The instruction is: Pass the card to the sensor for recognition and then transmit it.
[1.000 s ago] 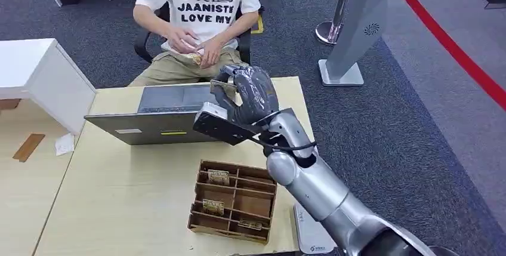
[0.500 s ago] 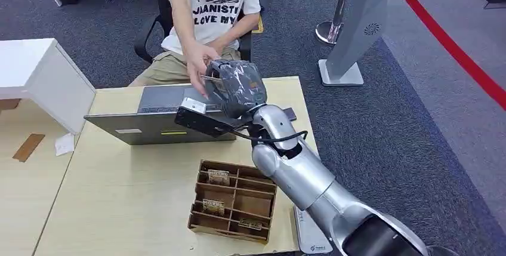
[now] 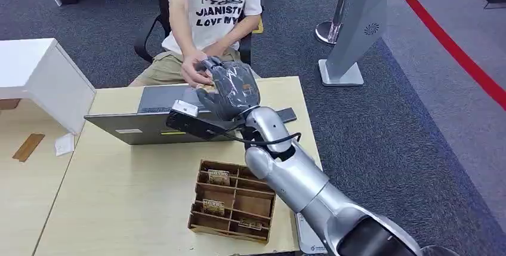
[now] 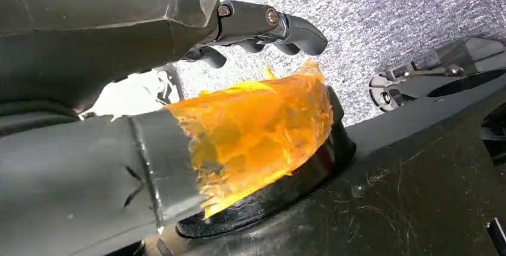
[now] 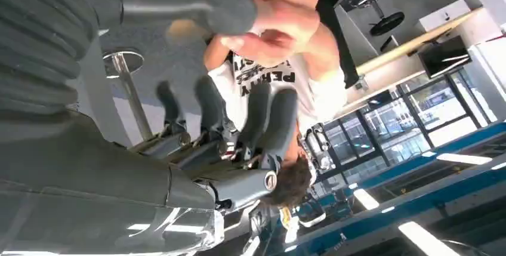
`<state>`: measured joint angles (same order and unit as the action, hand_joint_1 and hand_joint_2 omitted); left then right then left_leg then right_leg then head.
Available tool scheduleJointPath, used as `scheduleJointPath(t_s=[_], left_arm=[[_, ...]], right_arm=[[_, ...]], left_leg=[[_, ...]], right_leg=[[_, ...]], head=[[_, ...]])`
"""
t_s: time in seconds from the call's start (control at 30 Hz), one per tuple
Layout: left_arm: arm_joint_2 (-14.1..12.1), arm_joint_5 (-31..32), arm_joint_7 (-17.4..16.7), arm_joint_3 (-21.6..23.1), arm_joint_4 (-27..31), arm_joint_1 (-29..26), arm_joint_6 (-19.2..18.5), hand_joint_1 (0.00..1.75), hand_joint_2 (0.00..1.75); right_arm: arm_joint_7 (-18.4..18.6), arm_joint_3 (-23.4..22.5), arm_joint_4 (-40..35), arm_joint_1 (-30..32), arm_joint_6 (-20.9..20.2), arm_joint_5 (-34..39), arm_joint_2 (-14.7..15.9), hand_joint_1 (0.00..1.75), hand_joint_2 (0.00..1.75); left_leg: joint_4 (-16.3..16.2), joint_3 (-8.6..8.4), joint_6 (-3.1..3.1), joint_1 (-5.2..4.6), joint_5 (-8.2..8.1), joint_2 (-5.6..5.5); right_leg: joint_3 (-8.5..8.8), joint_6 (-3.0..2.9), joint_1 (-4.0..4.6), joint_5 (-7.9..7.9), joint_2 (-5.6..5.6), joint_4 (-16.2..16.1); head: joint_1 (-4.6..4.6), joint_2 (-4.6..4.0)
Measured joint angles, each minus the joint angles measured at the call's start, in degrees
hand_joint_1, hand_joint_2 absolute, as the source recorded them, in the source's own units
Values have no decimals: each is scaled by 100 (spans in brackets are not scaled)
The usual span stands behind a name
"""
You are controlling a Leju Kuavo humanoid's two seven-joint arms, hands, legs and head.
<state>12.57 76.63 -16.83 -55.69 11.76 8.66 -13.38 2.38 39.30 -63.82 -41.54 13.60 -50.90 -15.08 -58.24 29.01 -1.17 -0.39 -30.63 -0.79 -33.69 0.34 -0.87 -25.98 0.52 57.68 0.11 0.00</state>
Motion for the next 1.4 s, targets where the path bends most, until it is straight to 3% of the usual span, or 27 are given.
scheduleJointPath(t_s=[0.03, 0.27, 0.47, 0.67, 0.97, 1.1, 1.13, 1.4], left_arm=[[0, 2, 0, 0, 0, 0, 0, 0, 0], [0, -37, 11, 0, 0, -1, 6, 0, 0], [-2, -127, 61, -2, 0, -14, 37, 0, 0], [26, -346, 4, -37, 0, -73, 396, 0, 0], [35, -686, 148, -330, 0, -226, 529, 0, 0], [35, -800, 197, -459, 0, -271, 584, 0, 0], [35, -824, 203, -483, 0, -278, 594, 0, 0], [33, -887, 203, -612, 0, -289, 623, 0, 0]], right_arm=[[0, 4, 0, 0, 0, 0, -4, 0, 175], [-35, 42, -24, 63, -103, -13, -20, 0, 175], [-260, 76, -359, 346, -70, 387, -20, 0, 175], [-746, 59, -1253, 1069, -35, 1761, 37, 0, 175], [-1463, -109, -2501, 2326, -765, 4189, 413, 0, 175], [-1672, -203, -2912, 2839, -1301, 5201, 649, 0, 175], [-1711, -245, -3012, 2970, -1481, 5478, 719, 0, 0], [-1858, -548, -3501, 3791, -2749, 6666, 1071, 0, 0]], left_leg=[[0, 0, 0, 0, 0, 0], [0, 0, 0, 0, 0, 0], [0, 0, 0, 0, 0, 0], [0, 4, 0, 0, -1, -1], [0, 5, -2, -1, -5, -1], [0, 6, -2, -1, -5, -1], [0, 6, -2, -1, -5, -2], [0, 6, -2, -1, -6, -1]], right_leg=[[0, 0, 0, 0, 0, 0], [0, 0, 0, 0, 0, 0], [-1, 0, 1, -1, -1, 0], [-5, 0, 0, -1, -1, -2], [-6, 1, 0, -2, -2, -7], [-6, 1, 0, -2, -3, -7], [-6, 1, 0, -2, -3, -7], [-6, 1, 0, -2, -3, -7]], head=[[-2, 0], [-2, 0], [0, 0], [0, 0], [-2, 0], [0, 0], [-2, 0], [-2, 0]])
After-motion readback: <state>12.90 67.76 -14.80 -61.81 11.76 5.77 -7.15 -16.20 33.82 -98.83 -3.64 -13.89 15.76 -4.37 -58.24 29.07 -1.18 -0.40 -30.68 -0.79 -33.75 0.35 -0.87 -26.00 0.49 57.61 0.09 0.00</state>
